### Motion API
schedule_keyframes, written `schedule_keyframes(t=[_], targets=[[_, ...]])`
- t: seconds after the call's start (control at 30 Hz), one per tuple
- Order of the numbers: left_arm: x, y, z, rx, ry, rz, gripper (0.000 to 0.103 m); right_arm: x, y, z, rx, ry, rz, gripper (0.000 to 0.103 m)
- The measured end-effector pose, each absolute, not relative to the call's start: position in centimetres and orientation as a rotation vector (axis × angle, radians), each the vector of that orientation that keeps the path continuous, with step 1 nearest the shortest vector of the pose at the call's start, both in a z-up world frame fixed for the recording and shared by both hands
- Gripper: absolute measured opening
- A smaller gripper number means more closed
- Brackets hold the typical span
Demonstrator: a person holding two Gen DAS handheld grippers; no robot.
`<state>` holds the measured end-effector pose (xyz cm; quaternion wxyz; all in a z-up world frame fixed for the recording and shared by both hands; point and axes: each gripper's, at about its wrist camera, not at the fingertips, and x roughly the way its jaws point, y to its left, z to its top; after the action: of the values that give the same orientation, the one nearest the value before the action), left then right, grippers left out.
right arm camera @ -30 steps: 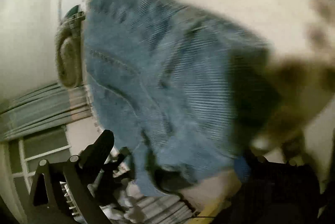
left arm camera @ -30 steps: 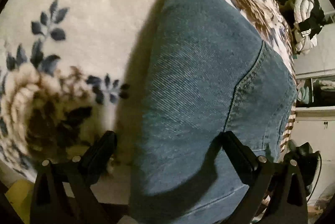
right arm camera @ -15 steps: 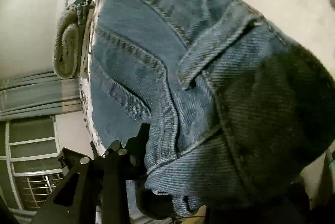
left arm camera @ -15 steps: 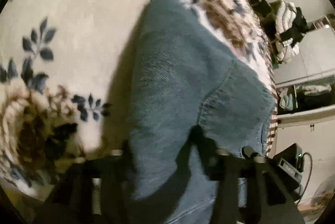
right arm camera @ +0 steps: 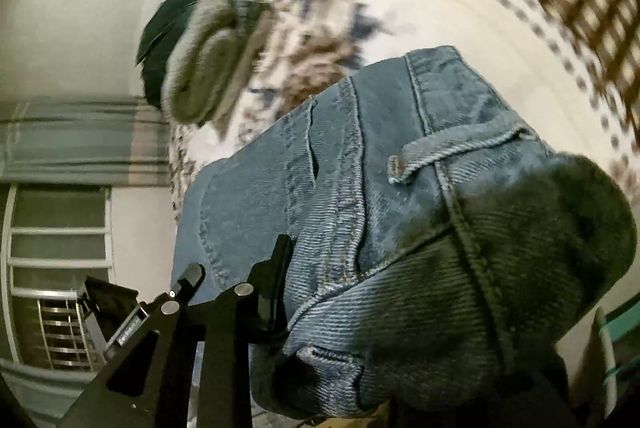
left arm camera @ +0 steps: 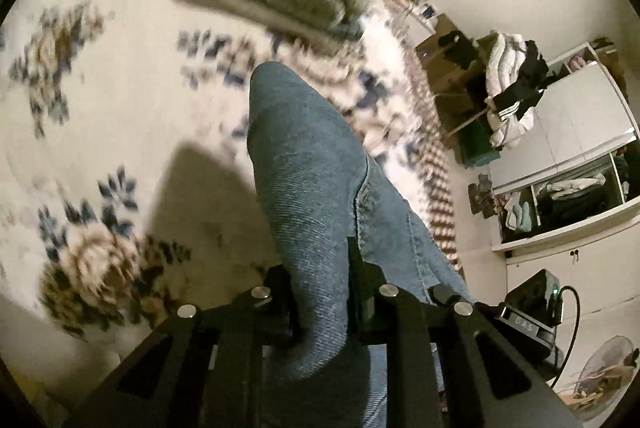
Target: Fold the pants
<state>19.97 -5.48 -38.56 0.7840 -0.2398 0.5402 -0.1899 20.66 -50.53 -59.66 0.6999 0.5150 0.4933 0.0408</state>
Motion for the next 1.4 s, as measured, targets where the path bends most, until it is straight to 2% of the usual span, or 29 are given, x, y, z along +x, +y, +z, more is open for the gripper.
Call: schedule_keyframes(t=[0.23,0.43,0.57,0.73,0.93,1.07,1.13,1.17,1.23,1.33,1.4], targets=[[27.1,-4.2,-31.7,-0.552,1.053,-0.412,0.016,25.6,-51.8,-50.9,1.064,1.03,0.15,0.029],[39.8,-1.8,-28.3,-0.594,0.958,-0.427,0.016,38.5,-51.0,-44.9,1.033,0.923,0.169,0.029],[50.5,0.0,-28.2,-0.572,0.912,-0.424,0.016,49.5,-49.8,-43.4,1.035,0.865,0.179,0.029],[60.5,2.6,-30.5,-0.564,0.917,-0.405,0.016,61.4,-48.0,-44.9,1.034,0.838,0.181,0.029],[68.1,4.9,-39.0,-0.517,1.063,-0.338,0.018,70.9,-44.6,-52.6,0.995,0.93,0.148,0.03],[67.7,5.8,-41.8,-0.489,1.105,-0.332,0.023,71.2,-44.2,-57.1,1.035,1.058,0.149,0.036],[67.2,6.7,-42.0,-0.521,1.107,-0.35,0.026,70.3,-44.8,-57.9,1.093,1.085,0.182,0.038],[66.9,7.0,-42.1,-0.525,1.109,-0.344,0.026,69.5,-45.3,-58.0,1.111,1.097,0.174,0.042],[66.5,7.7,-42.2,-0.55,1.117,-0.329,0.026,67.8,-46.4,-57.8,1.133,1.086,0.13,0.043],[65.7,8.5,-41.7,-0.582,1.114,-0.311,0.027,65.6,-47.8,-57.2,1.158,1.038,0.06,0.043],[65.1,8.5,-41.4,-0.546,1.102,-0.292,0.029,65.2,-48.5,-56.6,1.102,1.005,-0.006,0.03]])
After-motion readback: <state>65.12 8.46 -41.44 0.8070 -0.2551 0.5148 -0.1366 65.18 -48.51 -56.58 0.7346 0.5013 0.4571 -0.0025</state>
